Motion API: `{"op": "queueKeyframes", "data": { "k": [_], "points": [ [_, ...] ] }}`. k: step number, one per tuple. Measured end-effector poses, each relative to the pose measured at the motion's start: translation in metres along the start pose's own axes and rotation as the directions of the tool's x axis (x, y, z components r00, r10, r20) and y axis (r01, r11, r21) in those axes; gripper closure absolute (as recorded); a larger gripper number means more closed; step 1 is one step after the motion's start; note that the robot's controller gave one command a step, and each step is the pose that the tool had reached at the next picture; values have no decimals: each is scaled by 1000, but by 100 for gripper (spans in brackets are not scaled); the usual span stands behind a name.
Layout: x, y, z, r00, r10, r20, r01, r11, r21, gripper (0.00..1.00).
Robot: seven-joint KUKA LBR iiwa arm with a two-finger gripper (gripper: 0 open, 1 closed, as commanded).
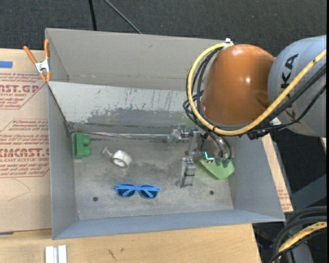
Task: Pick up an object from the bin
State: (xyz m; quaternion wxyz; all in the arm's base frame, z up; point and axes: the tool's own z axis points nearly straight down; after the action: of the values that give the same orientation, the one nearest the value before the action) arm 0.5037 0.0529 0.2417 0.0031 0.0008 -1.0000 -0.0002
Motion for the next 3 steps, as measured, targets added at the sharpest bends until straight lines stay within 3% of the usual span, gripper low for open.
{"op": "queueKeyframes", "data": {
  "k": [1,2,3],
  "points": [
    [11,71,105,999,38,-2,-38,999,-1,0],
    [1,36,172,993,114,1,-114,993,2,0],
    [-1,38,168,994,112,9,-112,994,-2,100]
  ]
}}
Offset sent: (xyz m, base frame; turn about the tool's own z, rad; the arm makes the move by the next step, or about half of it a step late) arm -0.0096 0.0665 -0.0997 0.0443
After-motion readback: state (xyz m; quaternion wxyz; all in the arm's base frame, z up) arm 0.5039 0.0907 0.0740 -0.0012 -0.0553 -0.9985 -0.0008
